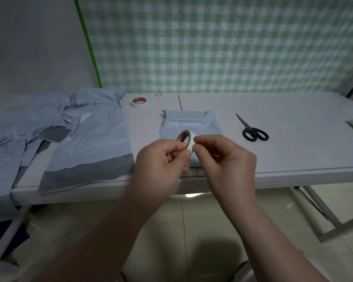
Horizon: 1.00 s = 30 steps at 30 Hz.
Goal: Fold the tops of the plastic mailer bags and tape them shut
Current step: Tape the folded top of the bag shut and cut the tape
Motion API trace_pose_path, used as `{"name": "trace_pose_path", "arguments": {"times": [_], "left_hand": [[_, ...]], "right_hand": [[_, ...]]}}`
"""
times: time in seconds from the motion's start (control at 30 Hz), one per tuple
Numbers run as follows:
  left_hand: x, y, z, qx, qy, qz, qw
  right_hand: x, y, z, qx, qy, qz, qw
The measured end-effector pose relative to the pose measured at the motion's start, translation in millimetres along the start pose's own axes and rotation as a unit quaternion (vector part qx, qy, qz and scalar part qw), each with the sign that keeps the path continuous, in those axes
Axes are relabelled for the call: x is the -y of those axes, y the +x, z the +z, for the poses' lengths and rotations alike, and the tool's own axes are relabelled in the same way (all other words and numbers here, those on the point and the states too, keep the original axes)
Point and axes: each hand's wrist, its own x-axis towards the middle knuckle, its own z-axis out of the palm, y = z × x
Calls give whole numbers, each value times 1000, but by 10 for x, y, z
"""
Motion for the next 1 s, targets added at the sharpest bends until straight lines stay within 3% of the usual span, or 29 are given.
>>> {"name": "trace_pose_path", "arguments": {"times": [0.33, 0.67, 0.73, 0.8, 0.9, 1.0], "left_hand": [[-2, -56, 24, -47, -1, 61, 997], [52, -83, 51, -76, 3, 102, 992], [49, -85, 63, -76, 15, 116, 990], [38, -90, 70, -70, 37, 129, 988], [52, -90, 70, -52, 67, 148, 985], [48, -84, 51, -89, 131, 179, 971]], "right_hand": [[49, -21, 18, -15, 22, -5, 1000], [129, -23, -22, 31, 81, 81, 993], [154, -20, -26, 35, 195, 162, 967], [192, -10, -40, 77, 304, 244, 918], [260, 13, -58, 150, 350, 301, 874], [269, 37, -93, 169, 345, 323, 865]]}}
